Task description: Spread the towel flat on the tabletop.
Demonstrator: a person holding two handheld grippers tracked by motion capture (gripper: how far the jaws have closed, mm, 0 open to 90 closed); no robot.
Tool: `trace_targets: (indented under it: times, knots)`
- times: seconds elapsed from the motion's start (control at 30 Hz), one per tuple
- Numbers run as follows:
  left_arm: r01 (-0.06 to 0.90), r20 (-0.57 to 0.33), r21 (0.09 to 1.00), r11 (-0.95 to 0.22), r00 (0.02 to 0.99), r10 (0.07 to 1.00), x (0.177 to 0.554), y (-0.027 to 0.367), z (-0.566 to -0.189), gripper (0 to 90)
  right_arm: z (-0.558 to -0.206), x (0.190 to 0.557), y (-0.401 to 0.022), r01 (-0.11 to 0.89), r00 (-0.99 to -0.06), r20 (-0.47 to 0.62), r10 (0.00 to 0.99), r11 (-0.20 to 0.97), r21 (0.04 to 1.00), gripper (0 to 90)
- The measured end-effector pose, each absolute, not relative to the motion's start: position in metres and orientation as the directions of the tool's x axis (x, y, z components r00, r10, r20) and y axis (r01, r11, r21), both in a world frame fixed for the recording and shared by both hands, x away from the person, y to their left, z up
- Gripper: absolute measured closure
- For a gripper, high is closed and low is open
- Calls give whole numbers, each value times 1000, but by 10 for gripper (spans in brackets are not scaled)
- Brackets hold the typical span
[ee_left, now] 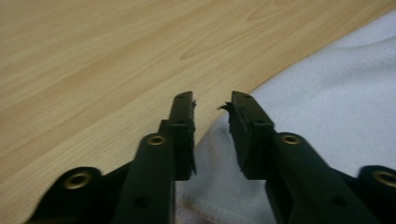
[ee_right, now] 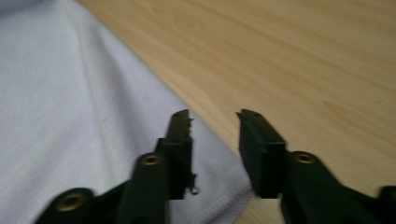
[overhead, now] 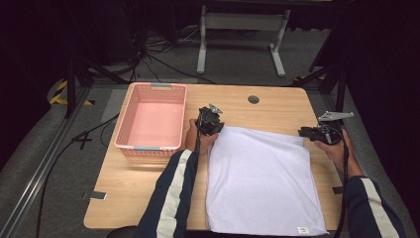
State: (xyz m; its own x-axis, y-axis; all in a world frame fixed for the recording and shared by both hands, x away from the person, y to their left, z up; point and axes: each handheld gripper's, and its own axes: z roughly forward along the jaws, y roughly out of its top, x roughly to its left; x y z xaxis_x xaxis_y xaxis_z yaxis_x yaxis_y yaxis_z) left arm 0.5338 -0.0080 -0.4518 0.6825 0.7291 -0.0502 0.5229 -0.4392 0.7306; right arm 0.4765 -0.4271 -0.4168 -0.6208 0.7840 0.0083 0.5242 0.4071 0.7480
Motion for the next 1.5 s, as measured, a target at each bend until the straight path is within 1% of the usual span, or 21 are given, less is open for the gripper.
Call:
trace_targets:
  times: [0.07, 0.13, 0.27, 0.3, 0.37, 0.4, 0.47, 0.5, 0.53, 0.63, 0.67, 0.73, 0.83, 1.07, 1.13, 1.23, 1.27, 1.33, 1.4, 1.47, 1.5]
  knots:
    - [537, -36, 712, -452, 671, 740, 535, -8, -454, 589, -422, 479, -423, 541, -608, -24, 794, 436, 719, 551]
    - [560, -47, 696, -449, 660, 750, 537, -7, -458, 504, -426, 480, -422, 550, -642, 17, 766, 445, 707, 525]
    - [569, -76, 701, -430, 659, 748, 539, -3, -463, 497, -435, 482, -420, 579, -660, 25, 751, 486, 655, 490]
    - [573, -81, 702, -423, 654, 752, 538, -4, -463, 497, -438, 482, -419, 577, -671, 33, 741, 495, 650, 509]
    - [565, -75, 698, -440, 668, 740, 538, -4, -462, 514, -442, 482, -416, 578, -687, 26, 726, 526, 624, 570]
    - [561, -76, 694, -451, 681, 729, 538, -4, -462, 562, -442, 482, -415, 570, -688, 6, 725, 536, 623, 624]
    - [549, -72, 693, -467, 697, 713, 538, -4, -461, 621, -441, 482, -415, 556, -684, -32, 729, 548, 625, 797]
    - [551, -83, 695, -461, 699, 710, 538, -4, -461, 678, -441, 482, -415, 543, -685, -60, 726, 563, 623, 859]
    - [553, -85, 690, -467, 703, 706, 537, -5, -461, 708, -440, 483, -415, 538, -682, -70, 728, 564, 627, 875]
    - [547, -83, 691, -473, 710, 700, 537, -6, -461, 737, -438, 482, -416, 521, -665, -114, 738, 567, 638, 886]
    - [547, -83, 691, -473, 710, 700, 537, -6, -461, 768, -438, 482, -416, 521, -665, -114, 738, 567, 638, 886]
    - [541, -76, 687, -485, 717, 693, 538, -7, -460, 775, -429, 483, -422, 495, -621, -121, 775, 507, 705, 888]
    - [545, -89, 686, -483, 721, 687, 540, -5, -460, 775, -422, 486, -427, 489, -591, -108, 800, 461, 741, 887]
    - [548, -85, 700, -459, 701, 708, 541, -7, -462, 757, -435, 501, -418, 515, -548, -167, 820, 488, 705, 880]
    - [551, -66, 696, -461, 688, 722, 541, -8, -461, 700, -438, 503, -417, 529, -538, -151, 829, 472, 705, 832]
    - [561, -54, 699, -444, 660, 749, 542, -7, -461, 578, -439, 505, -419, 543, -526, -124, 841, 445, 713, 629]
    - [566, -54, 695, -442, 655, 753, 542, -7, -461, 526, -438, 505, -422, 543, -519, -105, 848, 423, 725, 593]
    - [568, -71, 704, -426, 654, 754, 543, -4, -463, 523, -438, 505, -427, 553, -558, -19, 830, 389, 737, 533]
    - [570, -73, 702, -427, 654, 753, 543, -3, -462, 538, -442, 508, -427, 587, -553, -22, 833, 408, 700, 481]
    - [565, -82, 702, -434, 670, 738, 544, -4, -462, 618, -448, 512, -427, 617, -546, -11, 838, 411, 672, 422]
    - [567, -91, 695, -442, 679, 728, 543, -5, -461, 669, -449, 513, -428, 630, -531, 13, 847, 384, 675, 410]
